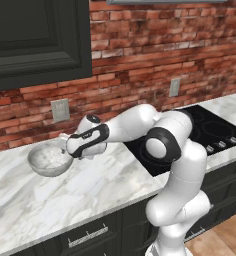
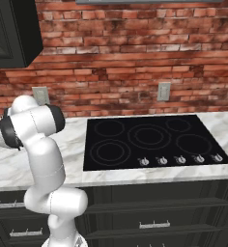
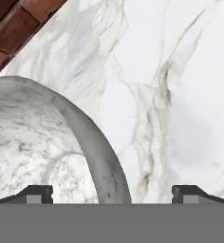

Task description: Pick the cup and bowl from the counter and place them on the counter next to the sink.

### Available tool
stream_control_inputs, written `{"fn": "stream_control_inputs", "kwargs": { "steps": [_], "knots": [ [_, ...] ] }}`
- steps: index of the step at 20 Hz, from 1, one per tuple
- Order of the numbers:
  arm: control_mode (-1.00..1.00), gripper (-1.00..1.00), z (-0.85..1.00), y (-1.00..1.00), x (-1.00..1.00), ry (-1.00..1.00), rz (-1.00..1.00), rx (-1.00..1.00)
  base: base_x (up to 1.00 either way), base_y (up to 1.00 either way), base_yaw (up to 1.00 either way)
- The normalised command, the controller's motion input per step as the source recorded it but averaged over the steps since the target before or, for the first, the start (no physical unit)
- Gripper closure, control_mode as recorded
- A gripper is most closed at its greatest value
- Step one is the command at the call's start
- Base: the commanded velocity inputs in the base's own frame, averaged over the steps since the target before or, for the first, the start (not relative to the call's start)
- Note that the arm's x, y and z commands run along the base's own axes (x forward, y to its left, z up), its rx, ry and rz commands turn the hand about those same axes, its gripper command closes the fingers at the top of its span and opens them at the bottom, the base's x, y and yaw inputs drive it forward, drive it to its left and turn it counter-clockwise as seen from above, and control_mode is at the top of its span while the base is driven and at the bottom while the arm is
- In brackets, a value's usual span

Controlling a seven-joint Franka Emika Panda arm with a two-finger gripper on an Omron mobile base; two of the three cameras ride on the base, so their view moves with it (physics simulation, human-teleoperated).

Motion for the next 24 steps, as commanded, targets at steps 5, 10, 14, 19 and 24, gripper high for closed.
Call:
{"fn": "stream_control_inputs", "kwargs": {
  "steps": [5, 10, 14, 19, 24],
  "knots": [
    [-1.00, 1.00, 0.00, 0.00, 0.00, 0.00, 0.00, 0.00, 0.00, 0.00, 0.00],
    [-1.00, 1.00, 0.00, 0.00, 0.00, 0.00, 0.00, 0.00, 0.00, 0.00, 0.00],
    [-1.00, 1.00, 0.00, 0.00, 0.00, 0.00, 0.00, 0.00, 0.00, 0.00, 0.00],
    [-1.00, 1.00, 0.01, 0.00, 0.00, 0.00, 0.00, 0.00, 0.00, 0.00, 0.00],
    [-1.00, 1.00, 0.46, -0.37, -0.05, 0.04, -0.05, 0.01, 0.00, 0.00, 0.00]
  ]
}}
